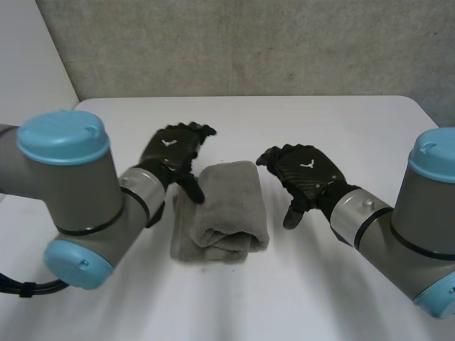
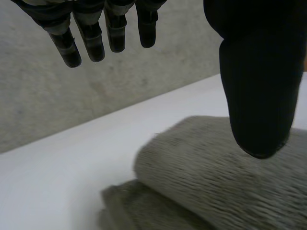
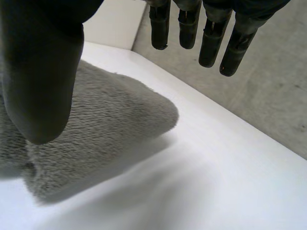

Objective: Fold the towel.

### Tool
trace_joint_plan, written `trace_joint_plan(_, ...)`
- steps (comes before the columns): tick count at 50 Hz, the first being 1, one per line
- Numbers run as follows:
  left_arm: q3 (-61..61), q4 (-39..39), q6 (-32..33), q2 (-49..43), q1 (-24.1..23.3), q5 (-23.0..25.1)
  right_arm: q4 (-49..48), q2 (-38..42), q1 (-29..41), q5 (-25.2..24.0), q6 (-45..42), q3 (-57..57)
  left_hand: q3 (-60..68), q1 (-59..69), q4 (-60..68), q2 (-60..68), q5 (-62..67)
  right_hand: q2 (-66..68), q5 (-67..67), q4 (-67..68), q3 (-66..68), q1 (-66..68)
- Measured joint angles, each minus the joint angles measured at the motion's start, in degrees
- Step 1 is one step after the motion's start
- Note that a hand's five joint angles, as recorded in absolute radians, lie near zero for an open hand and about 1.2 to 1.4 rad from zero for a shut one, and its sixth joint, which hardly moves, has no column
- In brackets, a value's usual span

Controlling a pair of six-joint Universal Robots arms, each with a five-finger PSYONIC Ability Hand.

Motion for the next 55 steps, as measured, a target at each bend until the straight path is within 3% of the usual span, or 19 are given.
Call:
trace_joint_plan(7, 0.6, 0.1, -0.6, -4.1, -3.4, 0.1, -0.1, 3.0, -0.9, 0.4, 2.5, -2.9, 0.0, 0.0, 0.0, 0.0, 0.0, 0.0, 0.0, 0.0, 0.0, 0.0)
trace_joint_plan(18, 1.9, 0.2, -0.1, -9.7, -4.2, 0.0, 0.4, 11.5, -0.2, 1.0, 8.4, -10.4, 0.1, 0.1, 0.1, 0.1, 0.0, 0.0, 0.0, 0.0, 0.0, 0.0)
trace_joint_plan(42, -8.0, 0.4, 1.9, -6.0, 0.8, -0.7, 4.8, 24.3, 6.1, 1.6, 10.2, -24.2, 0.3, 0.2, 0.2, 0.4, 0.0, 0.0, 0.0, 0.0, 0.0, 0.0)
trace_joint_plan(55, -8.0, 0.8, 6.7, -6.2, 1.8, -0.6, 5.6, 28.6, 8.3, 5.6, 9.4, -26.8, 0.3, 0.2, 0.2, 0.4, 0.0, 0.0, 0.0, 0.0, 0.0, -0.3)
